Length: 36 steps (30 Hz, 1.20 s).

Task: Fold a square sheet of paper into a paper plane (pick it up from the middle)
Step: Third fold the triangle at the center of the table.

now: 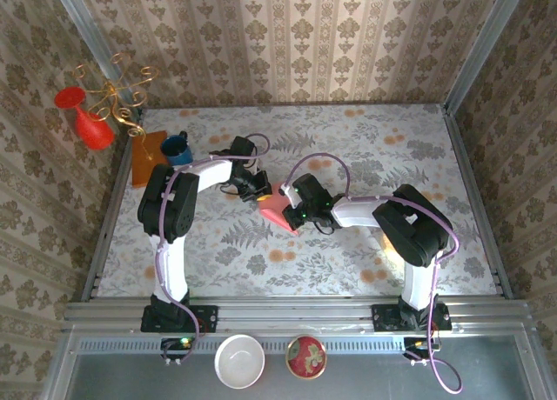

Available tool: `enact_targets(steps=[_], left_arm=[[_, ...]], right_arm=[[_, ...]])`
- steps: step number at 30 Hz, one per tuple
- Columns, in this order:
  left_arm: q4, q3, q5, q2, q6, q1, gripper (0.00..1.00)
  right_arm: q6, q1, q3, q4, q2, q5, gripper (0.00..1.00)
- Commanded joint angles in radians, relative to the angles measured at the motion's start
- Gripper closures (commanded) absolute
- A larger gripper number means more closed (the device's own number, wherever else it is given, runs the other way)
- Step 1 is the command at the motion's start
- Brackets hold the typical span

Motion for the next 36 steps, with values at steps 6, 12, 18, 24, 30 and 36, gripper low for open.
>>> enact_targets(steps=[6,12,18,24,30,36], left_arm=[[-0.018,-0.015,-0.021,-0.057,-0.013,-0.004,0.85],[0.087,-0.142,-0.08,-0.231,-0.129,0.018,0.77],[0.24,-0.357,-0.087,-0.392,-0.27,0.02,0.77],[0.352,-0.484,-0.082,-0.484,-0.407,-0.044,0.82],[0.394,-0.498,-0.072,-0.442,-0.476,-0.093,0.86],[0.322,-0.448,-0.108,-0.38,-0.488,-0.117,0.91]], right_arm=[[0.017,-0.007,0.032,-0.091,0.035,-0.009,1.0],[0.073,-0.004,0.04,-0.107,0.036,-0.062,1.0],[0.156,0.016,0.067,-0.142,0.058,-0.093,1.0],[0.219,0.026,0.099,-0.173,0.086,-0.098,1.0],[0.231,0.026,0.106,-0.177,0.095,-0.093,1.0],[0.233,0.026,0.113,-0.183,0.098,-0.09,1.0]])
